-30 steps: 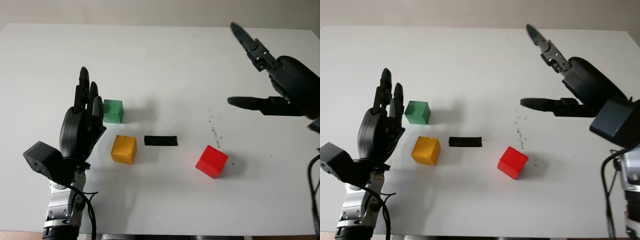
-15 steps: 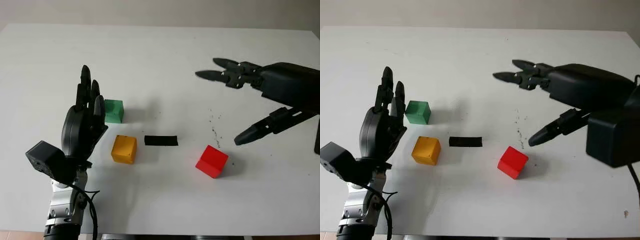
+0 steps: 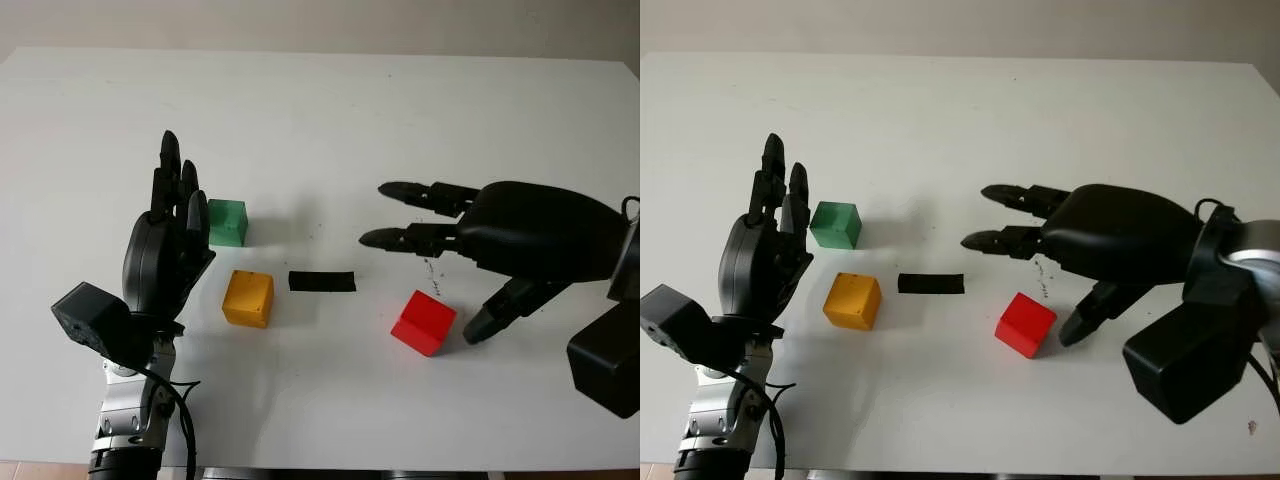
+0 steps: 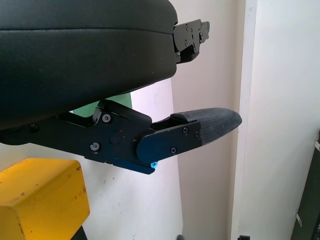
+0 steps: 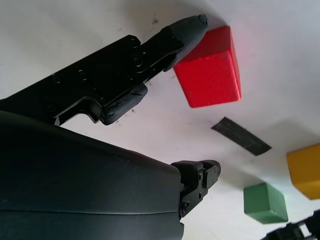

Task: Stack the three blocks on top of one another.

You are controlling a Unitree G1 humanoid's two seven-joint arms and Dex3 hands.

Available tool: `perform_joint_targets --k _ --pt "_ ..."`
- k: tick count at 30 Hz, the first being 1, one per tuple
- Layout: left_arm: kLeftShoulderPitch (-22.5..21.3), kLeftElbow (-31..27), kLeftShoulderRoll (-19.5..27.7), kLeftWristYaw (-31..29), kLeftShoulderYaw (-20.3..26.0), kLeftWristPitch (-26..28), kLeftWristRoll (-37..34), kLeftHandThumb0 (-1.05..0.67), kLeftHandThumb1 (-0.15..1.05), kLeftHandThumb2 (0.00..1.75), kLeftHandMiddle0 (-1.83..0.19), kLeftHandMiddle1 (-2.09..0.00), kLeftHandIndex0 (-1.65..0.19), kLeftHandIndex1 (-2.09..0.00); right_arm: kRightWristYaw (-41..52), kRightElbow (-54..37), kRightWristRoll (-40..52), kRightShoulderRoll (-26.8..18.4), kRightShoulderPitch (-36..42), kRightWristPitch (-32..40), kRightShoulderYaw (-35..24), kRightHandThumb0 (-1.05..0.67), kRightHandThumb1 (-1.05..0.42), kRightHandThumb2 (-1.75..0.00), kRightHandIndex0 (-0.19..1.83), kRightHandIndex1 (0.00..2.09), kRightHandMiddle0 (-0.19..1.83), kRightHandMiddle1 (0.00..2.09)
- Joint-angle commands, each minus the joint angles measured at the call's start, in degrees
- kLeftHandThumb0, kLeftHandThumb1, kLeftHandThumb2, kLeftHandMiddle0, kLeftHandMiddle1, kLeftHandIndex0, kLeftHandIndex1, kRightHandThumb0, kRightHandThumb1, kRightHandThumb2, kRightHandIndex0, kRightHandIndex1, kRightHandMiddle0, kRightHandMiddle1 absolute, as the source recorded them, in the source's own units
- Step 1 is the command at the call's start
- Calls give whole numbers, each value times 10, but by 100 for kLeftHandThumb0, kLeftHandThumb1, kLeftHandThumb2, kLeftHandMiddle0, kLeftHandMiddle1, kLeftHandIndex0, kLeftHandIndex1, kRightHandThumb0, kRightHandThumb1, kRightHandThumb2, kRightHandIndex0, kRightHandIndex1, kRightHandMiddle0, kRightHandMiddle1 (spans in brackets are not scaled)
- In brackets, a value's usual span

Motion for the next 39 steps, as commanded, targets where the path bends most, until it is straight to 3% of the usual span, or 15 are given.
perform_joint_targets --k 1,7,14,30,34,39 --pt "4 -11 -2 2 -1 2 2 -66 105 64 19 0 19 0 0 -2 -5 -1 5 -7 6 -63 -72 -4 -4 6 32 9" --pt "7 -15 1 1 -4 3 5 -65 105 65 19 0 19 0 -21 11 -26 1 22 -37 10 -63 -70 -5 -2 7 38 10" --pt "13 -20 -2 0 -1 5 -1 -65 105 63 19 0 19 0 -59 32 -36 21 44 -52 12 -47 -71 -6 3 8 49 11" --pt "20 -32 0 3 -1 15 1 -65 105 64 19 0 19 0 -160 106 -59 57 37 -151 14 -31 -84 -6 25 12 98 39" --pt "18 -30 -1 4 -1 13 2 -65 105 63 19 0 19 0 -163 113 -56 56 30 -160 14 -30 -85 -6 31 8 84 75" --pt "19 -33 -3 5 -2 16 1 -65 105 63 19 0 19 0 -153 111 -68 47 6 -146 13 -32 -86 -6 32 7 78 79"
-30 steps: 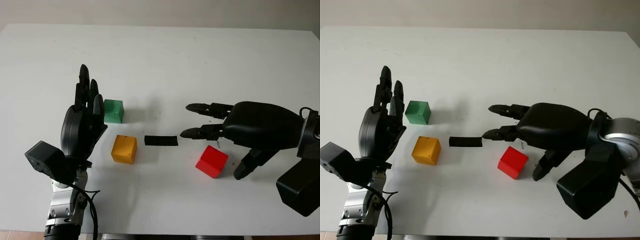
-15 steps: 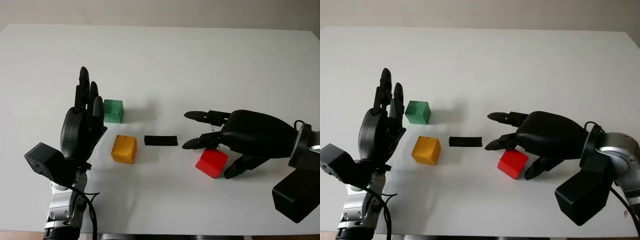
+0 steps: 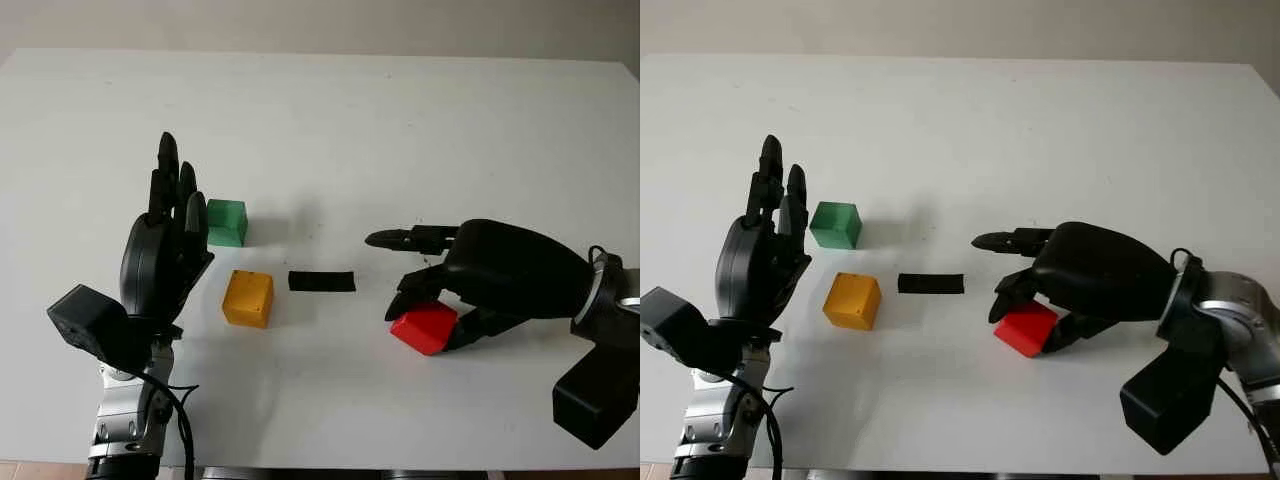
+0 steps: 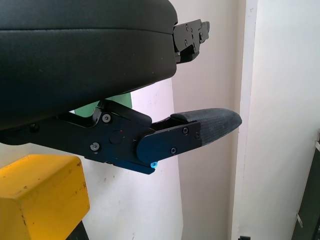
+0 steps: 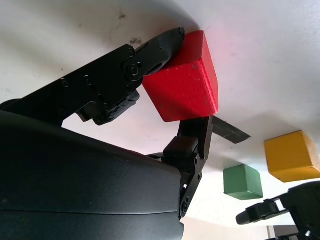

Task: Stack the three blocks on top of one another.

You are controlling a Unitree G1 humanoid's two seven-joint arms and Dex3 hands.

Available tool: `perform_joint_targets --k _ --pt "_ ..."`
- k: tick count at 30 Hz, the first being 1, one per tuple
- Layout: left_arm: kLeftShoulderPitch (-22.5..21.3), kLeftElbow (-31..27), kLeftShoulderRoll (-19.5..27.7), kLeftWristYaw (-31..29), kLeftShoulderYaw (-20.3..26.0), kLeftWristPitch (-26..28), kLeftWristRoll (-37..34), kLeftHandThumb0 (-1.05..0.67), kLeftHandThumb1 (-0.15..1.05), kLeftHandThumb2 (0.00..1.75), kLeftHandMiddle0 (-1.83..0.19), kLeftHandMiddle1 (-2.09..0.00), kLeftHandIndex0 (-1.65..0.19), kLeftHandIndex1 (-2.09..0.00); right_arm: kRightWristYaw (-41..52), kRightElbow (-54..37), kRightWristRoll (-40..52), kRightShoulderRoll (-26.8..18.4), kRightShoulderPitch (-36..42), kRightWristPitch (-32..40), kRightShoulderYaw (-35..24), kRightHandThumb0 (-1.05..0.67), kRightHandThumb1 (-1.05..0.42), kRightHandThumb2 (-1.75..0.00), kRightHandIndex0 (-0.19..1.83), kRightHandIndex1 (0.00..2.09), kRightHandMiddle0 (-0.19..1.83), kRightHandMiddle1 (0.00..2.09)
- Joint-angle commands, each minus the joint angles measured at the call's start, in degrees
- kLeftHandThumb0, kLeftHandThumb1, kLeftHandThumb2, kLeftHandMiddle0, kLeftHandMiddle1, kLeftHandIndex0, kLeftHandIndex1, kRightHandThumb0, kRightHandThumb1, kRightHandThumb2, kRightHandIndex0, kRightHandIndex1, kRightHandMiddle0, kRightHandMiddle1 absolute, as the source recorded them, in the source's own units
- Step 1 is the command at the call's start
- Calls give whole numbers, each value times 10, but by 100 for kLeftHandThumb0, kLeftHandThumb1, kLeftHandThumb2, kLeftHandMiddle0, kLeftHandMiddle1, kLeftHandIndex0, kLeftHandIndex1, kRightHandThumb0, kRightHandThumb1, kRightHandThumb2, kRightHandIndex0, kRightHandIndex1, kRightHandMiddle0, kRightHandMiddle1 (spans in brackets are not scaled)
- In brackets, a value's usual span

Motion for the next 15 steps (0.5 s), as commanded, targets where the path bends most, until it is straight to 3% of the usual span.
perform_joint_targets --k 1,9,15 --pt "6 -8 -3 2 -1 -1 1 -65 105 63 19 0 19 0 6 -3 -2 -8 -20 12 1 -31 -86 -6 32 7 77 79" --pt "2 3 -2 0 -2 -12 4 -66 105 62 19 0 19 0 34 23 -10 11 -130 58 25 -31 -88 -6 32 5 84 63" --pt "2 6 -3 -1 -3 -16 4 -66 105 62 19 0 19 0 51 90 -7 77 -258 79 72 -36 -87 -5 35 7 88 63"
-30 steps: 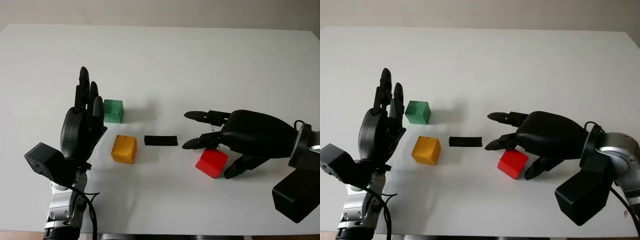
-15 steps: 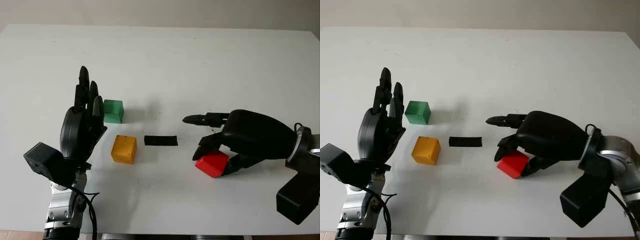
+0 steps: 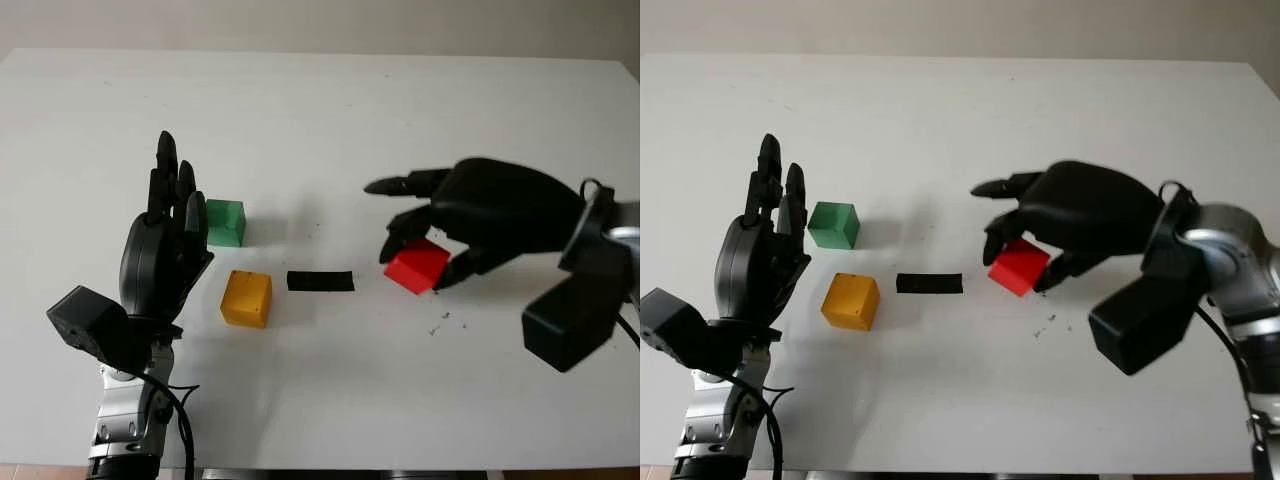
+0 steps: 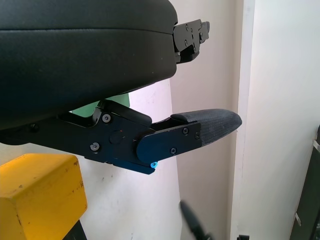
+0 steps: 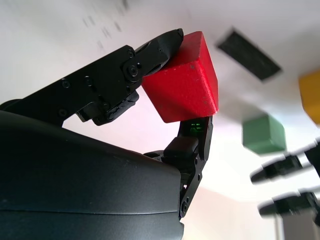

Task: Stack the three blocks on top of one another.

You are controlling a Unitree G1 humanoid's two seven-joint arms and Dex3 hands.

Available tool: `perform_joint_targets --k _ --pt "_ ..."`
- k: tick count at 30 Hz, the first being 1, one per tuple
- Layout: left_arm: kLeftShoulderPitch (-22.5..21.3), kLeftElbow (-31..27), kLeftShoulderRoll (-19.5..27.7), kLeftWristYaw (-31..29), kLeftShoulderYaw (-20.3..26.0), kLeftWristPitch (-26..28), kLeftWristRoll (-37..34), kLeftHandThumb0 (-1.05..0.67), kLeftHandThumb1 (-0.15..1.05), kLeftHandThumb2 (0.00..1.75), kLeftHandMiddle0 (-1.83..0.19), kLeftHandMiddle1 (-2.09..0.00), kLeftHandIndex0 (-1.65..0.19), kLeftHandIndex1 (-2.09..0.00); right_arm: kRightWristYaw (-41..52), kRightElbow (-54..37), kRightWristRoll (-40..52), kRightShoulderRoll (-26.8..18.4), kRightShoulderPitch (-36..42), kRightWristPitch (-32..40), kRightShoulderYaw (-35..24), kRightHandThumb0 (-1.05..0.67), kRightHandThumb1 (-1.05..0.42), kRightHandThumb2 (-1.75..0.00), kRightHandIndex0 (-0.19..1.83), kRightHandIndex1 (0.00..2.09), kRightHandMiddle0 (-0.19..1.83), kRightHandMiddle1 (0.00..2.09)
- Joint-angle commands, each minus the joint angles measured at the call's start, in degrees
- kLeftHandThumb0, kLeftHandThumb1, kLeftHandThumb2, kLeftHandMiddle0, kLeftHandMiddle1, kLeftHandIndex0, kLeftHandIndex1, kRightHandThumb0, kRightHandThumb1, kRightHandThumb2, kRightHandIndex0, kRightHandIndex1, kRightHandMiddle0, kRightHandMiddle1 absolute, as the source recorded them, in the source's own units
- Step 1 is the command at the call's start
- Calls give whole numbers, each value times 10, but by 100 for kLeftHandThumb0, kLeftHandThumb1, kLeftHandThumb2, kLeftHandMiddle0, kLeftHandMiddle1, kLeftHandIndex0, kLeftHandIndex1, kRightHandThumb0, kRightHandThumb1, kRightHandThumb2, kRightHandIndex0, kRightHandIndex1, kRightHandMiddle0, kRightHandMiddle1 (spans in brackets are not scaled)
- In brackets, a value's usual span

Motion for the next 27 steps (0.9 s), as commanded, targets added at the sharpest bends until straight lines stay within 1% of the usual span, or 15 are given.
perform_joint_targets --k 1,4,9,11,14,17,21,25,27 --pt "2 2 -3 0 -3 -3 3 -66 105 62 19 0 19 0 11 27 5 27 -49 14 18 -37 -87 -5 35 7 85 67" --pt "3 1 -5 3 -5 -5 6 -66 105 62 19 0 19 0 20 72 10 60 -89 22 38 -38 -86 -5 36 7 79 76" --pt "4 -5 -7 9 -6 1 7 -66 105 62 19 0 19 0 38 127 18 104 -127 33 60 -41 -92 -6 31 4 58 105" --pt "2 0 -6 5 -6 -4 8 -66 105 62 19 0 19 0 37 153 24 128 -133 35 67 -41 -93 -6 31 4 56 109" --pt "2 3 -11 10 -6 -11 11 -66 105 62 19 0 19 0 30 185 23 148 -133 25 76 -42 -92 -5 30 4 54 112" --pt "3 2 -11 12 -6 -13 12 -65 105 61 19 0 19 0 31 202 12 156 -136 21 87 -44 -93 -6 29 4 52 115" --pt "3 -1 -8 11 -6 -8 12 -66 105 62 19 0 19 0 47 208 10 158 -132 32 99 -43 -94 -6 28 4 50 114" --pt "2 2 -8 5 -5 -10 6 -66 105 61 19 0 19 0 63 209 9 157 -127 46 105 -41 -93 -5 26 3 49 112" --pt "2 4 -8 4 -5 -12 6 -66 105 61 19 0 19 0 63 211 5 154 -123 40 109 -40 -93 -5 26 3 52 106"
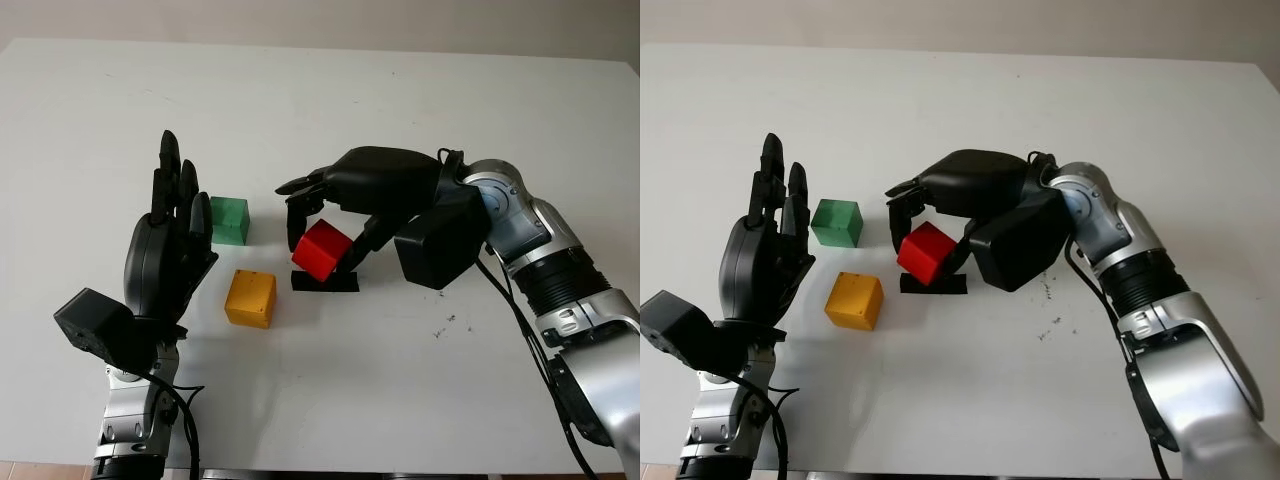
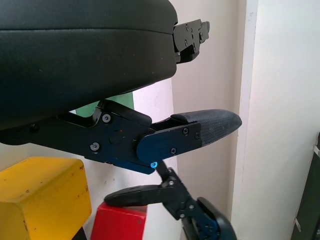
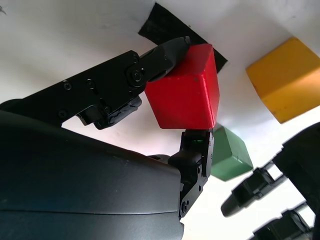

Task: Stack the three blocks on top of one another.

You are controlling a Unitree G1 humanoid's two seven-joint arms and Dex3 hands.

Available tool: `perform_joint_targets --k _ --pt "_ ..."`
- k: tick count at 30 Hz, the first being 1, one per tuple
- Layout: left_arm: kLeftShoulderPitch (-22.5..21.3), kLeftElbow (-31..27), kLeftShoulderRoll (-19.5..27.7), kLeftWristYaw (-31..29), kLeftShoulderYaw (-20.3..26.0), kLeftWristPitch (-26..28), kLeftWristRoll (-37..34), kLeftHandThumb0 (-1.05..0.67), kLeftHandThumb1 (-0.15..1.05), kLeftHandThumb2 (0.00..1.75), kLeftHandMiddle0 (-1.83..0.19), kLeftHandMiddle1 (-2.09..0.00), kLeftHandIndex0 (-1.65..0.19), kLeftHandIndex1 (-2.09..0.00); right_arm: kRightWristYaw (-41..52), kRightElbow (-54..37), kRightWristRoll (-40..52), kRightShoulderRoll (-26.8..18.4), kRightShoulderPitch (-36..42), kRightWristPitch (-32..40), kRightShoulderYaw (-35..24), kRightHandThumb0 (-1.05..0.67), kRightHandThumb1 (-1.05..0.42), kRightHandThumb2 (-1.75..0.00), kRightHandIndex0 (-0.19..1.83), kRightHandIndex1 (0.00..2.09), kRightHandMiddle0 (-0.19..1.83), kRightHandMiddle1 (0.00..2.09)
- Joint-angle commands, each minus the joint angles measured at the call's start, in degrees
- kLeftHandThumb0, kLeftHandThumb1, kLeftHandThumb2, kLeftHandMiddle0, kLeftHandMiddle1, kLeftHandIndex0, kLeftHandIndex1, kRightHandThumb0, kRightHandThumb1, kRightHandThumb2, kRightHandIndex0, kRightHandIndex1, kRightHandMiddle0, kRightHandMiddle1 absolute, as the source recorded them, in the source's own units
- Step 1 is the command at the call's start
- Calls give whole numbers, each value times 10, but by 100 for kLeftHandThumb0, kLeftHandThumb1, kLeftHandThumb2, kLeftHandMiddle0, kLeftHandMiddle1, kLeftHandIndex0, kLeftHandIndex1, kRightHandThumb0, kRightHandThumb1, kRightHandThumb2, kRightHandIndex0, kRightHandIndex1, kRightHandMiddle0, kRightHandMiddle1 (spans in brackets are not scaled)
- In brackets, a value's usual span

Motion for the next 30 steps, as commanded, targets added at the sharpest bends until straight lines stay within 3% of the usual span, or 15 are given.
perform_joint_targets --k 1,11,24,27,30 --pt "1 4 0 -2 1 -5 -2 -66 105 61 19 0 19 0 -4 2 -4 -5 1 -12 3 -40 -92 -5 27 4 55 104" --pt "3 1 0 1 1 -4 2 -67 105 60 19 0 19 0 -28 26 -40 -10 0 -56 18 -44 -90 -5 27 4 60 93" --pt "7 1 -1 2 2 -7 2 -67 105 60 19 0 19 0 -12 26 -41 -8 6 -48 30 -42 -92 -6 24 4 61 89" --pt "8 -1 0 0 2 -5 0 -66 105 61 19 0 19 0 -2 24 -37 -8 9 -42 30 -46 -93 -5 18 3 46 68" --pt "7 0 0 1 2 -5 1 -66 105 61 19 0 19 0 22 20 -17 -9 13 -27 27 -54 -93 -5 5 1 29 32"
